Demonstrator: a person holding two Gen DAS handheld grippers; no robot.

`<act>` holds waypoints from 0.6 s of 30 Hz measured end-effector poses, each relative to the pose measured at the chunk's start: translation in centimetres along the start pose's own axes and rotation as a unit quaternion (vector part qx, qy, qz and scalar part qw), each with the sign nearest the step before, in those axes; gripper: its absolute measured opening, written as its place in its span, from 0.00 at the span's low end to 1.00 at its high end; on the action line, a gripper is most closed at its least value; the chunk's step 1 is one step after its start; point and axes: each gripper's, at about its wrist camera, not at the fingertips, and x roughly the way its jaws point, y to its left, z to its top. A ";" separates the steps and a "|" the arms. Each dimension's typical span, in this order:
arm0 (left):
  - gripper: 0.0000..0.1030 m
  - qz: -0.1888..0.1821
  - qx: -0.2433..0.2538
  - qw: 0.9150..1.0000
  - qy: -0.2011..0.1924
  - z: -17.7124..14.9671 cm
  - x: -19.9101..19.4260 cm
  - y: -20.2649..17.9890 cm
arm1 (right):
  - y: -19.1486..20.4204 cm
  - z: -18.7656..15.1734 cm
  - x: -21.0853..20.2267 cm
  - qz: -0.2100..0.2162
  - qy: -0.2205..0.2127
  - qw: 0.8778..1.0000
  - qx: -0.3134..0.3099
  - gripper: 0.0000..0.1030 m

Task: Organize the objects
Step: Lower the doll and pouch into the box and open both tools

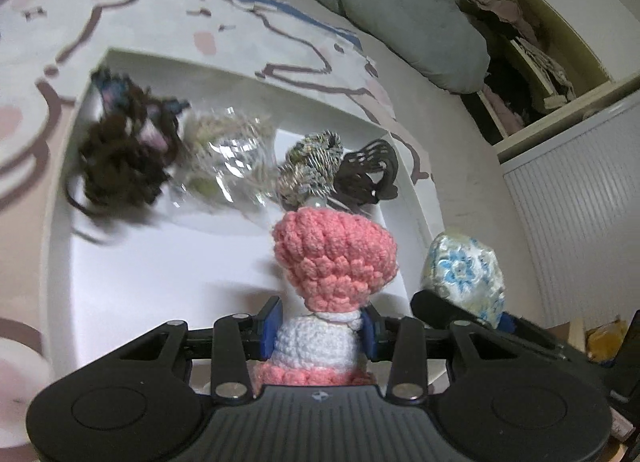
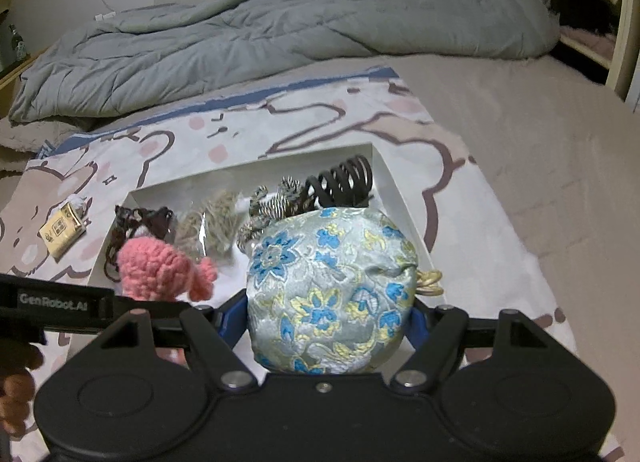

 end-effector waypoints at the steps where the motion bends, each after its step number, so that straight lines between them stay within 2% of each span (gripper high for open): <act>1: 0.40 -0.004 -0.006 1.000 0.000 -0.1 0.4 0.0 | -0.2 -0.1 0.1 0.003 0.004 1.000 0.001 0.74; 6: 0.40 -0.037 -0.039 0.999 -0.002 -0.5 1.8 0.4 | -0.9 -0.5 0.5 -0.002 0.013 1.000 0.003 0.74; 9: 0.40 -0.036 -0.034 0.999 -0.008 -0.6 2.2 0.1 | -1.4 -0.7 1.0 -0.005 0.021 1.000 0.006 0.74; 12: 0.40 -0.046 -0.055 0.997 -0.019 -0.4 2.5 0.4 | -1.8 -0.8 1.4 -0.011 0.026 1.000 0.011 0.74; 14: 0.55 -0.048 -0.057 0.997 -0.021 -0.2 2.7 0.4 | -2.1 -0.7 1.5 -0.014 0.025 0.999 0.024 0.81; 16: 0.57 -0.045 -0.052 0.998 -0.006 -0.1 3.0 0.2 | -2.4 -0.7 1.6 -0.018 0.029 0.999 0.041 0.87; 18: 0.57 -0.046 -0.047 0.998 0.002 0.0 3.0 0.0 | -2.6 -0.6 1.5 -0.020 0.031 0.998 0.050 0.88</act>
